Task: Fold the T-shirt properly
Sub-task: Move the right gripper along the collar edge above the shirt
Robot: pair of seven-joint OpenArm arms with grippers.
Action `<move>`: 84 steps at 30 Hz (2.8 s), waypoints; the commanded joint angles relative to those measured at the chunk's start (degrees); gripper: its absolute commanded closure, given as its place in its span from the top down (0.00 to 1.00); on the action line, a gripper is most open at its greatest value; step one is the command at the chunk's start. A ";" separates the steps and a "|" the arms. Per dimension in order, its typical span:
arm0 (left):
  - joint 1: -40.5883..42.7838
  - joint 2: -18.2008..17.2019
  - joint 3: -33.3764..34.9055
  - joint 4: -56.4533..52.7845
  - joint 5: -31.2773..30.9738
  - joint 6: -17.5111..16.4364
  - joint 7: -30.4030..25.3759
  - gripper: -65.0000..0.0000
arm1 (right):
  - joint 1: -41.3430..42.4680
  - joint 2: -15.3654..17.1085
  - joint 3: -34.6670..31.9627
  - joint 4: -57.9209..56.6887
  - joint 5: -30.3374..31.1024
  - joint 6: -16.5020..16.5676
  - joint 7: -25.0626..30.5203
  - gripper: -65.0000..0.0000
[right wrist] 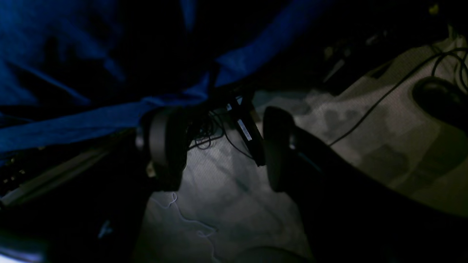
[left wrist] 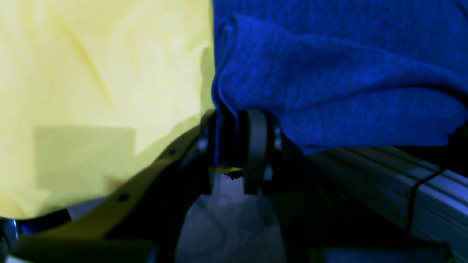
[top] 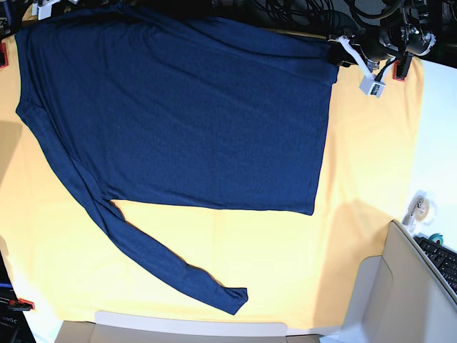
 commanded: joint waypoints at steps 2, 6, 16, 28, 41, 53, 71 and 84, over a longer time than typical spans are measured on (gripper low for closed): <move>-0.02 -0.68 -0.16 0.94 -0.44 -0.23 -0.09 0.19 | -0.89 0.53 0.47 -0.39 0.16 0.38 0.23 0.49; -0.11 -0.68 -0.16 0.94 -0.44 -0.23 -0.09 0.19 | 1.31 0.53 0.47 -6.37 -3.45 0.38 0.32 0.49; -1.08 -0.76 -0.07 0.94 -0.44 -0.23 -0.09 0.19 | 4.12 0.53 0.65 -6.99 -3.97 0.38 0.05 0.49; -1.16 -0.76 -0.07 0.94 -0.44 -0.23 -0.09 0.19 | 5.88 1.85 2.93 -7.16 -3.27 0.38 0.23 0.49; -1.25 -0.76 -0.07 0.94 -0.44 -0.23 -0.09 0.19 | 10.01 1.41 2.49 -7.16 -3.62 0.38 0.14 0.49; -1.25 -0.76 -0.07 0.94 -0.53 -0.23 -0.09 0.19 | 10.27 1.32 2.41 -7.16 -3.71 0.38 0.05 0.35; -1.25 -0.76 -0.07 0.94 -0.53 -0.23 -0.09 0.19 | 4.74 1.50 -0.76 -5.23 -0.02 0.38 -0.12 0.15; -2.31 -0.76 -0.07 0.94 -0.53 -0.23 0.09 0.19 | -3.35 1.76 -0.58 12.62 9.39 0.38 -0.12 0.15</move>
